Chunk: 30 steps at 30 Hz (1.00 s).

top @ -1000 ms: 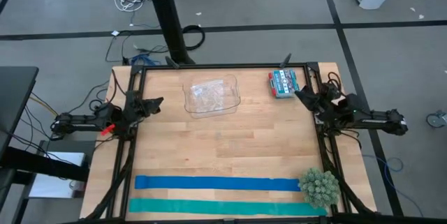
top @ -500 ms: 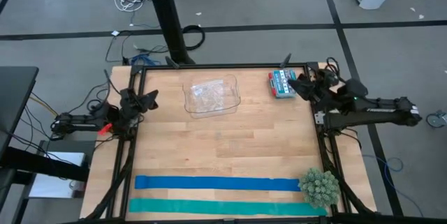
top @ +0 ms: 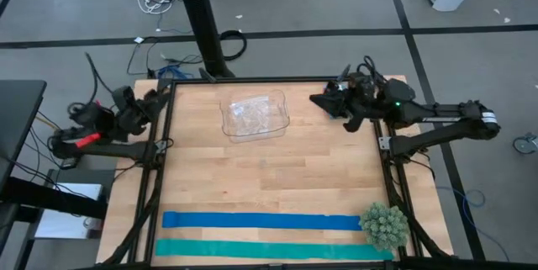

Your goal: Roll bandage

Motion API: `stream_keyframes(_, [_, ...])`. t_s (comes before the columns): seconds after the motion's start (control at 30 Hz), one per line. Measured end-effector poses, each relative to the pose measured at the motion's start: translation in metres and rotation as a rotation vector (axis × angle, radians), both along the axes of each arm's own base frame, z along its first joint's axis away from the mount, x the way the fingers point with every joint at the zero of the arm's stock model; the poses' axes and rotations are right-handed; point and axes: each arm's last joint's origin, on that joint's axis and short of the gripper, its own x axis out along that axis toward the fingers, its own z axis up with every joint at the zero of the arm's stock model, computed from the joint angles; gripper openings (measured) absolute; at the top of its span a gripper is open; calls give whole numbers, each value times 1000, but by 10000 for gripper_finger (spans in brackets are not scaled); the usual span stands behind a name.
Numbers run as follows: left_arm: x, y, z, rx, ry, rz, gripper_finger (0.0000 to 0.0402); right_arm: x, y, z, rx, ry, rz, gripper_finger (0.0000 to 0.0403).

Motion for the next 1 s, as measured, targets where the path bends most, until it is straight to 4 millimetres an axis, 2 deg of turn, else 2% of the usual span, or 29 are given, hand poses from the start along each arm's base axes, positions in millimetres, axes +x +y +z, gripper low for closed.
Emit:
stream_keyframes(0.2, [15,-3,49,106,208,-41,6,21,0,9,-32,72,62,1])
stream_keyframes(0.5, [50,-11,86,174,567,-280,6,49,8,16,-69,138,199,0])
stream_keyframes(0.6, [54,-14,92,149,682,-395,6,60,13,13,-84,204,249,0])
stream_keyframes(0.8, [64,-18,96,93,892,-552,6,91,21,-10,-90,413,343,0])
stream_keyframes(1.0, [83,-28,94,156,967,-649,6,112,32,-8,-99,501,429,0])
